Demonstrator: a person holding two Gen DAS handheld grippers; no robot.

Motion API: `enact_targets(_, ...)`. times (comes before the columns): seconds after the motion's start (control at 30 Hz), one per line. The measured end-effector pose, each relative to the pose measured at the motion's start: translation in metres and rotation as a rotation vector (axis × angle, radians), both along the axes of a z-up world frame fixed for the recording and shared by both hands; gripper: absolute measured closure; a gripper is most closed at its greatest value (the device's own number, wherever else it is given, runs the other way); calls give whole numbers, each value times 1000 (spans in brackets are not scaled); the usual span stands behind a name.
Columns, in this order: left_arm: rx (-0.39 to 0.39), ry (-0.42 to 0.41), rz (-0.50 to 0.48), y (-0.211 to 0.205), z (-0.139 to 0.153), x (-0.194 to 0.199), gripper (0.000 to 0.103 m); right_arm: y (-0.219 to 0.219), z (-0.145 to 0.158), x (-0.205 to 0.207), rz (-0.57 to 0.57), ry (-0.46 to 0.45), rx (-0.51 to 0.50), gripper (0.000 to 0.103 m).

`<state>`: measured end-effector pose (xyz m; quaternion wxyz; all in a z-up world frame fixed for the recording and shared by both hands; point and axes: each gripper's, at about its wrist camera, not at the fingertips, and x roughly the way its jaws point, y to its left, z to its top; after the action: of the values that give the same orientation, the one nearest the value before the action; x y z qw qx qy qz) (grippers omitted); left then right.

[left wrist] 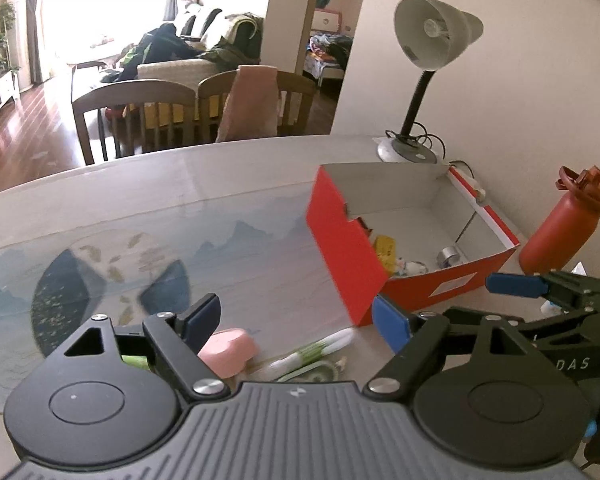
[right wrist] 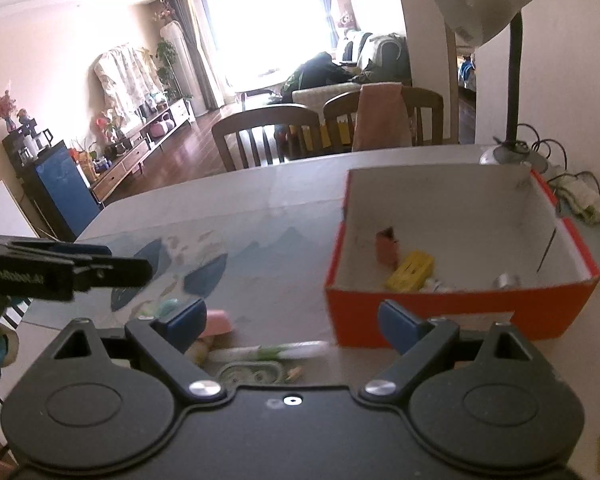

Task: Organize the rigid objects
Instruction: 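Withdraw both grippers from the red box back toward the remaining items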

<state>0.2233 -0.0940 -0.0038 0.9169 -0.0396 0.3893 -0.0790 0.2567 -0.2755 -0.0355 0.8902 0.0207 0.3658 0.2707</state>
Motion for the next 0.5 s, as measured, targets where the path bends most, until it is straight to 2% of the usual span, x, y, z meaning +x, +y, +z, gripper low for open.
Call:
enact_targets(0.3, -22, 6, 11, 48, -12, -20, 16, 34, -22, -18, -24, 58, -33, 10)
enact_targets(0.37, -26, 7, 15, 56, -17, -24, 11, 43, -28, -21, -27, 72, -46, 10)
enact_targets(0.43, -24, 1, 22, 64, -22, -27, 1, 51, -35, -21, -25, 81, -67, 10)
enact_targets(0.5, -22, -6, 37, 72, -26, -29, 1, 59, -43, -22, -18, 88, -89, 10)
